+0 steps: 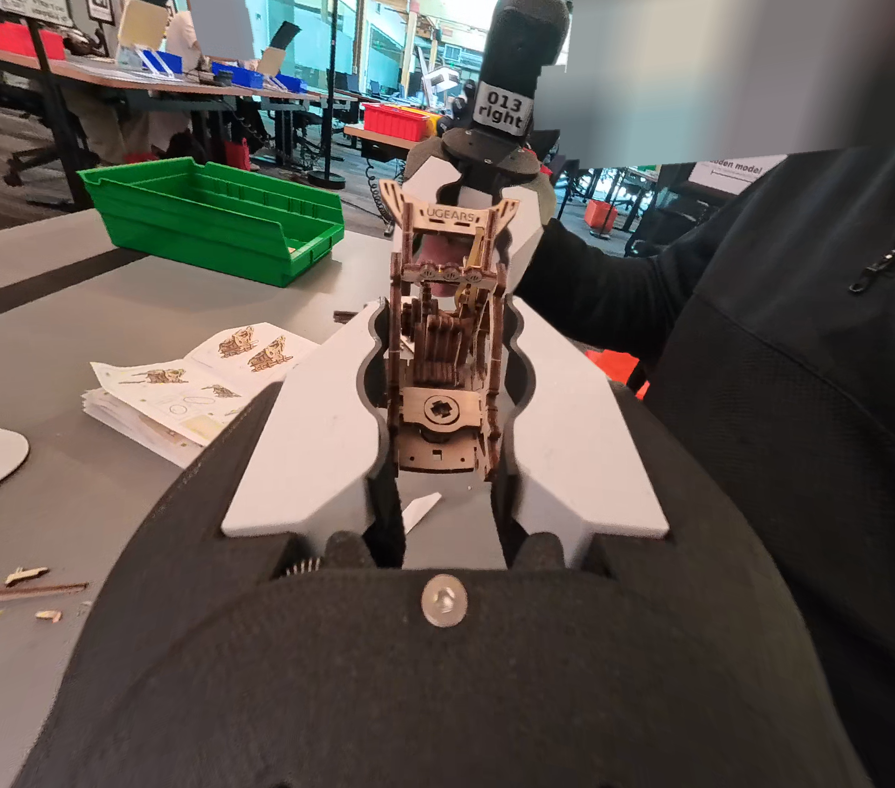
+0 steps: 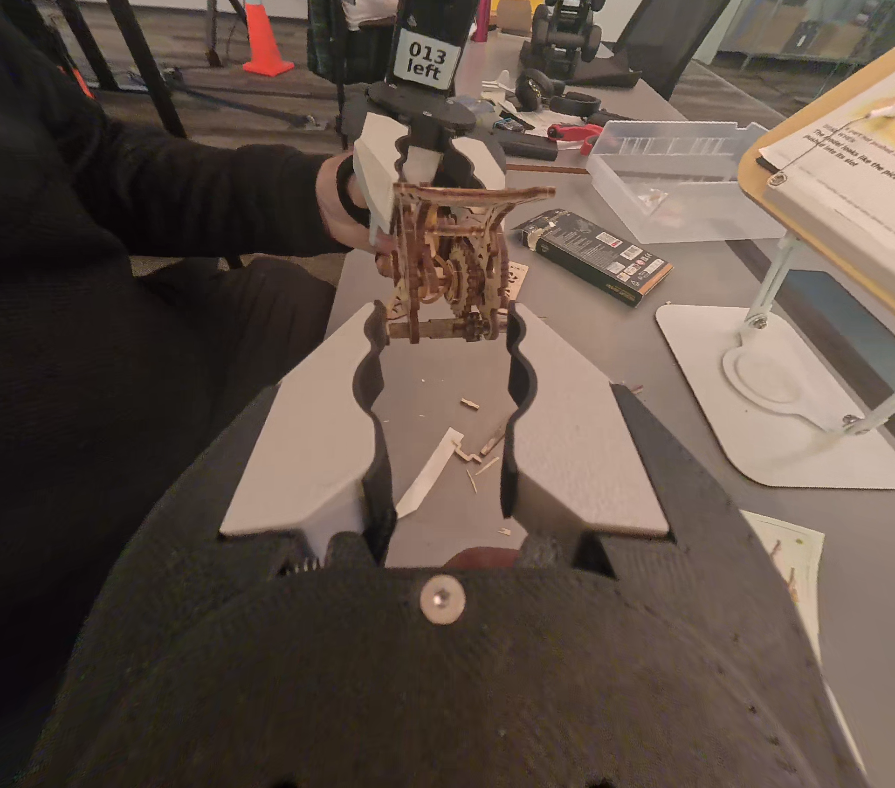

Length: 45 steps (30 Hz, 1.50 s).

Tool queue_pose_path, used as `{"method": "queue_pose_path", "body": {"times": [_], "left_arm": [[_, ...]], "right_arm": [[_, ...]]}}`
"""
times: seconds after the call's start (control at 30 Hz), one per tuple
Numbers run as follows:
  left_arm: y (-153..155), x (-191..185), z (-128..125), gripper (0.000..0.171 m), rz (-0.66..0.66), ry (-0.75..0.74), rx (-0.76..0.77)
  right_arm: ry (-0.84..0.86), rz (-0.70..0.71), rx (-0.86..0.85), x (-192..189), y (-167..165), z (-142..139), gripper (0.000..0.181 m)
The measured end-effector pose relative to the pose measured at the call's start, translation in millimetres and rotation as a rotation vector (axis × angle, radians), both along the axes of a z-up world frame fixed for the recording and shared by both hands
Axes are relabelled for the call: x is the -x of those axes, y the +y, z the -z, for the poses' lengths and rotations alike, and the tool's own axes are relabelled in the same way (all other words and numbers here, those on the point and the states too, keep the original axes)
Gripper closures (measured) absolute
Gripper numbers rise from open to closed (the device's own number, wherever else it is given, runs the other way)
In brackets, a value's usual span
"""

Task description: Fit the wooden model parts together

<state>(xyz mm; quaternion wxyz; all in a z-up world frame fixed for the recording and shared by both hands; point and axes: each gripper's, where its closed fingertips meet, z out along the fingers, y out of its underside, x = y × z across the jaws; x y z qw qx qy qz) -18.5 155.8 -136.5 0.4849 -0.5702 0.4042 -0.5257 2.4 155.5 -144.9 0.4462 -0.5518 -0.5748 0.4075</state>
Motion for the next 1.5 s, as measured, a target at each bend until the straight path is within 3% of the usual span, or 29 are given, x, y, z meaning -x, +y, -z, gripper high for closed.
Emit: {"method": "queue_pose_path", "body": {"times": [0.3,0.4,0.47,0.67,0.87,1.07,1.3,1.5], "left_arm": [[1.8,-8.1,1.0,0.128,-0.005,0.030,0.067],[10.5,-6.7,5.3,0.128,-0.058,0.045,0.097],[25.2,1.6,13.1,0.128,-0.160,0.061,0.114],[74.7,65.1,87.8,0.128,-0.648,0.360,0.102],[95.9,103.7,152.4,0.127,-0.863,0.567,0.199],[91.2,105.9,171.4,0.125,-0.851,0.564,0.304],[57.3,117.6,177.6,0.119,-0.808,0.560,0.387],[21.6,89.9,203.4,0.124,-0.646,0.593,0.539]], "right_arm": [[0.016,-0.023,0.058,4.8,5.3,-1.5,0.137],[0.009,0.015,0.096,4.1,15.5,4.7,0.137],[0.016,0.036,0.127,0.5,19.9,9.7,0.141],[-0.026,0.083,0.134,-16.7,19.0,36.2,0.149],[-0.068,0.094,0.129,-24.4,8.4,52.8,0.152],[-0.084,0.102,0.113,-29.0,1.9,57.1,0.153],[-0.088,0.116,0.132,-39.6,-4.7,66.0,0.153],[-0.076,0.131,0.155,-47.4,-12.0,69.6,0.153]]}}
